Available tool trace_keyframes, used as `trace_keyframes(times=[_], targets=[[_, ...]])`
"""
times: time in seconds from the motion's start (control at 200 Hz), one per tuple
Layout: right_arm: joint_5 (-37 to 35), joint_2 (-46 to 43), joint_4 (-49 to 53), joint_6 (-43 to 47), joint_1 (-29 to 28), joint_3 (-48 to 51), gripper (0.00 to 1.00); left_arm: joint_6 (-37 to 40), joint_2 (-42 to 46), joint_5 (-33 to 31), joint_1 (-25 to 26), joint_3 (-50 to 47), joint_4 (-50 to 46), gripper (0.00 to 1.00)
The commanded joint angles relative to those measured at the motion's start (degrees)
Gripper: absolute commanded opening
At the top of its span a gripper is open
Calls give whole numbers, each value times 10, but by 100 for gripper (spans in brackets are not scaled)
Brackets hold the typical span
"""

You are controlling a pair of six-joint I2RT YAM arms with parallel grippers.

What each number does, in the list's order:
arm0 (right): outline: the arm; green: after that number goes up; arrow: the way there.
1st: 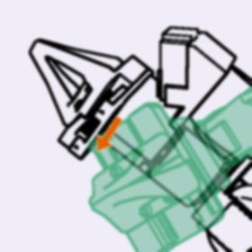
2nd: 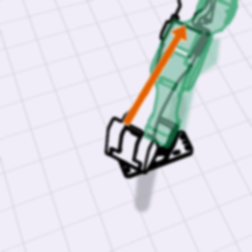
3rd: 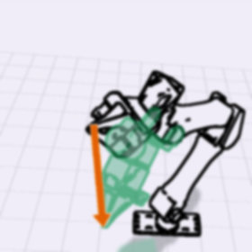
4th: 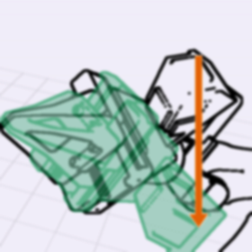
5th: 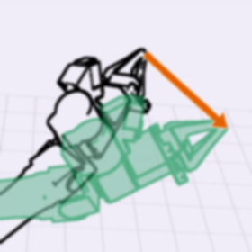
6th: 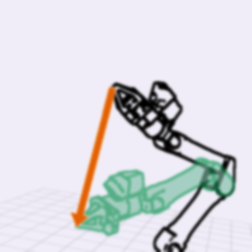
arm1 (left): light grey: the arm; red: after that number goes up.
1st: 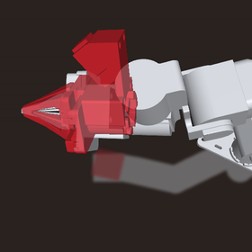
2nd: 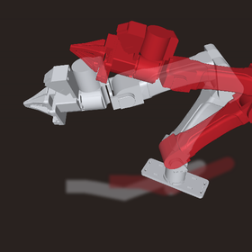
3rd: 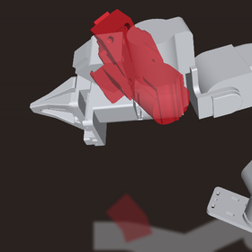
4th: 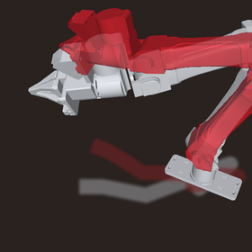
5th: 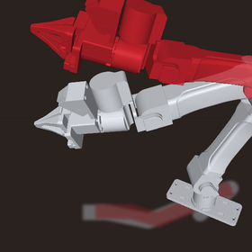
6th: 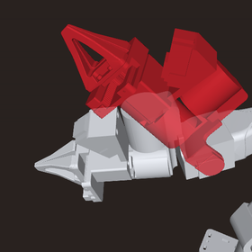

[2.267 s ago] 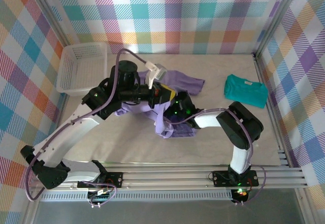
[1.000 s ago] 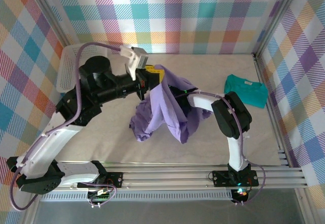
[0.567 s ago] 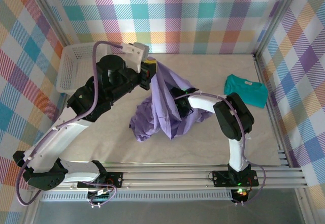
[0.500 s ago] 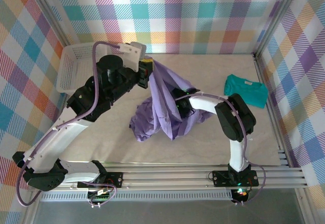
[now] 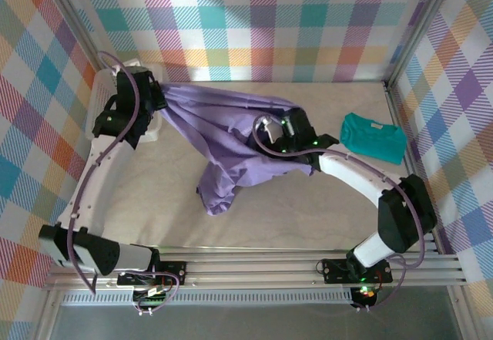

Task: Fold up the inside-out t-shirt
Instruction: Turn the T-shirt inside out at the center of the table.

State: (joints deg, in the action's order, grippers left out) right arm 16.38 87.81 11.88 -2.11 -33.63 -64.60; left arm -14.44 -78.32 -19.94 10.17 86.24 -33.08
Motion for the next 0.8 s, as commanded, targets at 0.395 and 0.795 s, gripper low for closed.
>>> trace_keyframes(times=[0.395,0.795], targets=[[109,35,-119,0,0,-73,0,-45,-125,91,7,-18,20,0],[174,-66,-220,-128,119,-84,0,-69,-145,104,-12,-129,55,0]])
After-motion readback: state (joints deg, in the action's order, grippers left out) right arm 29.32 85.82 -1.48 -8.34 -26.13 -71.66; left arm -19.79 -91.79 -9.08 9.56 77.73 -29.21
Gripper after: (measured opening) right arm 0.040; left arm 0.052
